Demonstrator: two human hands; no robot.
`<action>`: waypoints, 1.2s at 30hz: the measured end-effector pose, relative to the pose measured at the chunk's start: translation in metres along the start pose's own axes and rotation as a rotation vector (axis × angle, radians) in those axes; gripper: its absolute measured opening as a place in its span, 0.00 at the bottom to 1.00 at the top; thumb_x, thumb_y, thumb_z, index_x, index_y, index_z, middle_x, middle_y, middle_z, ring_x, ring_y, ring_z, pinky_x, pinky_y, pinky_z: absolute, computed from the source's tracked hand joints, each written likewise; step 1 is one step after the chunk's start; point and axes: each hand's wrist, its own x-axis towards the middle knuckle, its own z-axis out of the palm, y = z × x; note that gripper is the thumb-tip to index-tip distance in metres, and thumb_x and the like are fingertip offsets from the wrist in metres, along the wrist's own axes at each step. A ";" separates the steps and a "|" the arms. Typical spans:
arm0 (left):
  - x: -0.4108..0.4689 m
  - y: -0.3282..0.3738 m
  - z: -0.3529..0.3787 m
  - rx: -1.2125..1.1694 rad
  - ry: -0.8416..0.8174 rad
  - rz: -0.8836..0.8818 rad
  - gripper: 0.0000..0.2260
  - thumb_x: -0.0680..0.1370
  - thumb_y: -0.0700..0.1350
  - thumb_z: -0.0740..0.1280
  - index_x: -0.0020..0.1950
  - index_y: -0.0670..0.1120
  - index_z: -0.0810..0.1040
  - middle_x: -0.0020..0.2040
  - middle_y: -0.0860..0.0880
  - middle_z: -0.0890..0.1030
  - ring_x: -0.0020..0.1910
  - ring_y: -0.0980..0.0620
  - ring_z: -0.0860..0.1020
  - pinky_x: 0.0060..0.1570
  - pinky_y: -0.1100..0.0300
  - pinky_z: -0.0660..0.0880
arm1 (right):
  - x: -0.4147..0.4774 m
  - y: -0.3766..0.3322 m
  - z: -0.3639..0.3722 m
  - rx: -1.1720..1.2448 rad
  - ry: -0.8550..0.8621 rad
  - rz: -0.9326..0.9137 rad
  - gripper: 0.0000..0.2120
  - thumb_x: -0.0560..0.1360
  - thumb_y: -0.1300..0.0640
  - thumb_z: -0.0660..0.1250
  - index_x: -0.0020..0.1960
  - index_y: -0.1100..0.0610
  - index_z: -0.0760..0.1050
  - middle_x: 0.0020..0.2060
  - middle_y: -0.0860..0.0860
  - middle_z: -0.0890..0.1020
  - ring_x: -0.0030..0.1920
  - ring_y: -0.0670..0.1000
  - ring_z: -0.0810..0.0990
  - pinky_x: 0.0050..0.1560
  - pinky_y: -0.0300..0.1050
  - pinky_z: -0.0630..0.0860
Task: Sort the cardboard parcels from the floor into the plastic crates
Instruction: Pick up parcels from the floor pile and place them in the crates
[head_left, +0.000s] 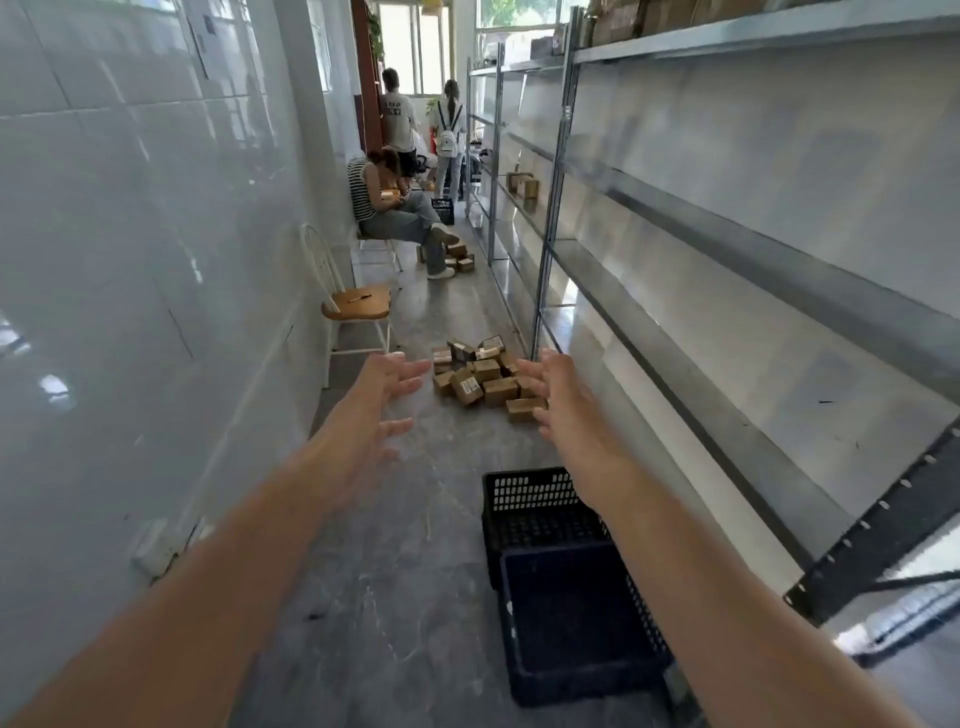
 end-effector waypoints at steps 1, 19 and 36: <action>0.011 0.001 -0.004 -0.007 -0.004 -0.006 0.25 0.73 0.71 0.57 0.64 0.66 0.81 0.72 0.58 0.73 0.69 0.43 0.73 0.71 0.36 0.65 | 0.010 -0.004 0.006 -0.003 -0.010 -0.002 0.22 0.86 0.36 0.51 0.66 0.39 0.81 0.66 0.43 0.77 0.68 0.52 0.73 0.76 0.58 0.66; 0.391 0.020 -0.090 -0.056 0.163 -0.127 0.25 0.74 0.69 0.56 0.65 0.63 0.80 0.71 0.57 0.75 0.69 0.42 0.72 0.72 0.38 0.65 | 0.421 0.005 0.083 0.027 -0.056 0.086 0.32 0.87 0.33 0.43 0.73 0.45 0.79 0.78 0.50 0.74 0.79 0.55 0.71 0.82 0.64 0.63; 0.920 0.014 -0.167 -0.068 -0.036 -0.379 0.20 0.70 0.64 0.61 0.57 0.65 0.84 0.70 0.54 0.75 0.69 0.39 0.72 0.72 0.36 0.65 | 0.896 0.035 0.144 0.093 0.120 0.210 0.26 0.85 0.32 0.45 0.58 0.37 0.81 0.68 0.43 0.79 0.74 0.50 0.74 0.71 0.50 0.69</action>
